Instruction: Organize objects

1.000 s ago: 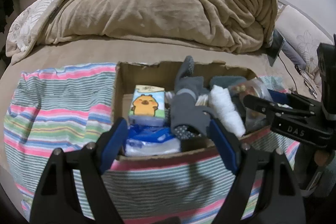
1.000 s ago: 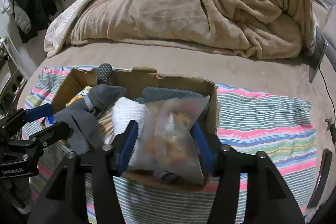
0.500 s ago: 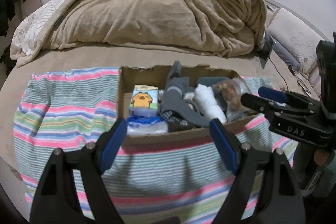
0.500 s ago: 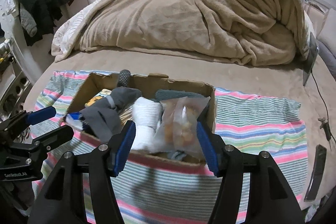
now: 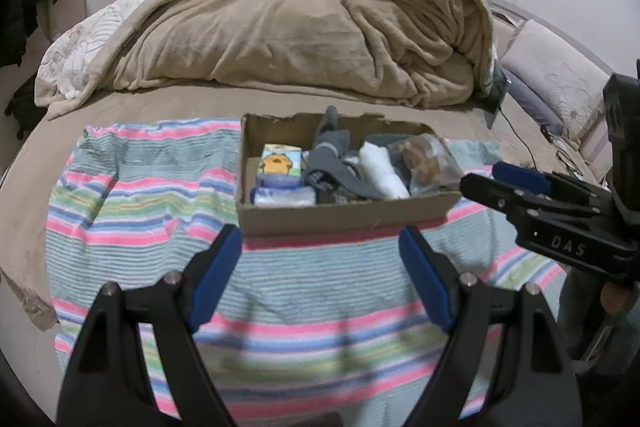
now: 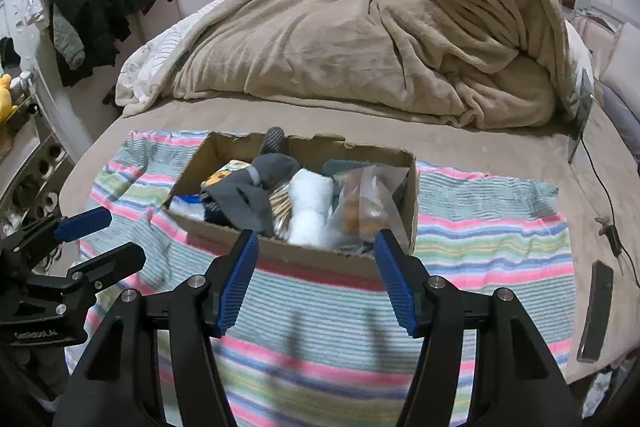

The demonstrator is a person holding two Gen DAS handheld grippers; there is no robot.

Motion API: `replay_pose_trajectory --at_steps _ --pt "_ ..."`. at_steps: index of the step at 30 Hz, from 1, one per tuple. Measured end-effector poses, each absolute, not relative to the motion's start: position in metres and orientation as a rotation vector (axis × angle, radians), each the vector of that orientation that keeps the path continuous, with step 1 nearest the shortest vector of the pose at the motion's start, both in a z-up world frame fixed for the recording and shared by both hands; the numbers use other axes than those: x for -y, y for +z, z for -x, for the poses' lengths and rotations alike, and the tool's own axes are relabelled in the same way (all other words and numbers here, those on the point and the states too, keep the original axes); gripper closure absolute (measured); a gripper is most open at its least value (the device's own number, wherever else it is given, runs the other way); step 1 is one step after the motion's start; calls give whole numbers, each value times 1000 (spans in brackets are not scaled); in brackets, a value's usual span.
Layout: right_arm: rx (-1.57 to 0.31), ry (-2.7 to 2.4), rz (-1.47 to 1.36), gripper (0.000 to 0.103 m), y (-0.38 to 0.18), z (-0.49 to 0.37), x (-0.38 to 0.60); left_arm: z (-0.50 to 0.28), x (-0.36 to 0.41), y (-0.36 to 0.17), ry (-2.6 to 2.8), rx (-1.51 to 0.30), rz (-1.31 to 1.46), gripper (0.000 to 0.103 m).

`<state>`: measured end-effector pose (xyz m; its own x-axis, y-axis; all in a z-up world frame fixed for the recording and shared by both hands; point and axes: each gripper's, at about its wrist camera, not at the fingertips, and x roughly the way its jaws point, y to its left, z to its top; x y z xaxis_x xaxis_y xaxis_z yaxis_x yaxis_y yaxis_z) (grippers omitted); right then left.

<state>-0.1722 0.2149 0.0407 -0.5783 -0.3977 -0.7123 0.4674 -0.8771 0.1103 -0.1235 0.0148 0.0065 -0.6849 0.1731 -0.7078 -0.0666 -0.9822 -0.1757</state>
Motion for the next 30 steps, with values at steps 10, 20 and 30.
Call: replay_pose_trajectory --at_steps 10,20,30 --pt "-111 -2422 -1065 40 45 136 -222 86 -19 4 2774 241 1162 21" --pt "-147 -2374 -1117 39 22 102 -222 60 -7 -19 2802 255 1248 21" --pt "-155 -2359 -1124 39 15 90 -220 50 -11 -21 2796 243 1239 21"
